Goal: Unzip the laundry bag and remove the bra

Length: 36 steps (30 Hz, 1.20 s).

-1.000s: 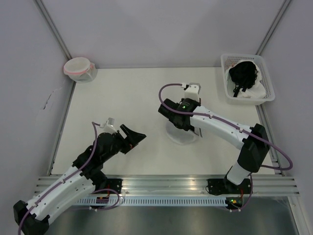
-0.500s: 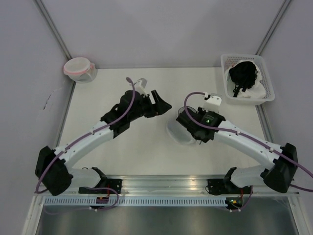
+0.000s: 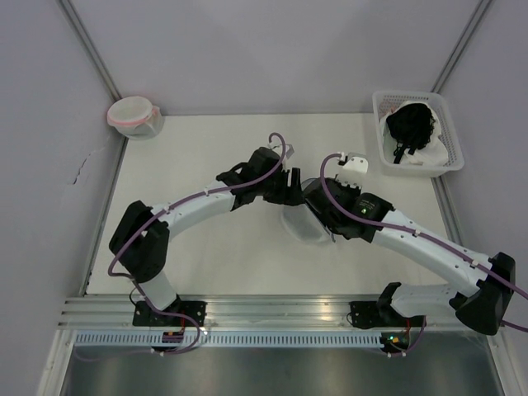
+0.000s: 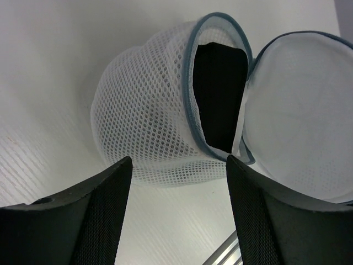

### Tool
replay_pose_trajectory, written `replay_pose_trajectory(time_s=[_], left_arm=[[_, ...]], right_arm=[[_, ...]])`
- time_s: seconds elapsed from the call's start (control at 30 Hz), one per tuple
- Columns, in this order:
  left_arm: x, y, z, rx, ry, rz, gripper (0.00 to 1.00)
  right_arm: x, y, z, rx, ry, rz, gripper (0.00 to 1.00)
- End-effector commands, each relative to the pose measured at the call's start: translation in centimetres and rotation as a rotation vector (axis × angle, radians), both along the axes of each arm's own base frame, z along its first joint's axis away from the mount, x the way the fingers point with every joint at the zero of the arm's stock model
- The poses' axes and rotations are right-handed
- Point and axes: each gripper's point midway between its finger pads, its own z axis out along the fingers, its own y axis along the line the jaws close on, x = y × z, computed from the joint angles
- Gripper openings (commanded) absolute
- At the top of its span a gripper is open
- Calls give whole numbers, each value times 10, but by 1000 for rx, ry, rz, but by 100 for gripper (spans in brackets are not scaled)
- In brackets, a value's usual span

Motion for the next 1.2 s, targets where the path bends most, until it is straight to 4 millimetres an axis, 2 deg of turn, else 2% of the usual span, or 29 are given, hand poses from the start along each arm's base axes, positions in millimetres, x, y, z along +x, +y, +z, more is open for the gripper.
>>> replay_pose_trajectory(time_s=[0.0,0.07,0.1,0.17,0.2,0.27,0.3,0.37,0.4,0.47,0.5,0.53,0.57,0.6,0.63,0.87,0.93,1.13,1.17], left_arm=[[5,-9,6,33,-75,-50,73],[7,-12,-2,46,-67,-51,65],[8,-11,-6,55,-61,-38,50],[9,-8,-13,71,-52,-21,34],[11,-6,-16,79,-51,0,19],[12,0,-22,97,-44,24,5],[12,3,-20,99,-49,44,2],[10,10,-22,100,-44,70,2],[11,13,-10,86,-71,92,2],[7,21,-6,71,-70,125,5],[6,20,15,15,-108,131,12],[2,21,15,-5,-108,128,21],[-1,19,21,-36,-109,128,35],[-5,15,27,-68,-106,102,56],[-5,11,32,-85,-105,92,59],[-4,-15,39,-140,-60,31,62],[-1,-21,30,-129,-44,25,62],[5,-41,28,-130,-47,11,63],[7,-43,22,-118,-45,14,63]], right_arm=[[-1,6,7,29,-19,39,0],[-1,3,9,22,-21,29,0],[-1,-1,10,11,-26,11,0],[-3,-6,10,-5,-17,-9,0],[-3,-8,10,-11,-17,-14,0],[-4,-12,10,-27,-17,-32,0],[-5,-13,9,-28,-17,-44,0],[-5,-18,7,-48,-13,-56,0],[-5,-17,5,-49,-8,-56,0],[-6,-15,1,-50,4,-44,0],[-6,-15,0,-52,6,-39,0],[-6,-14,-1,-49,7,-37,0],[-6,-12,-2,-42,9,-30,1],[-6,-12,-2,-37,10,-28,1],[-6,-11,-1,-35,10,-21,0],[-6,-11,1,-36,9,-11,0],[-6,-11,0,-36,8,-10,1],[-7,-11,0,-48,14,-4,1],[-6,-11,1,-46,12,-3,0]])
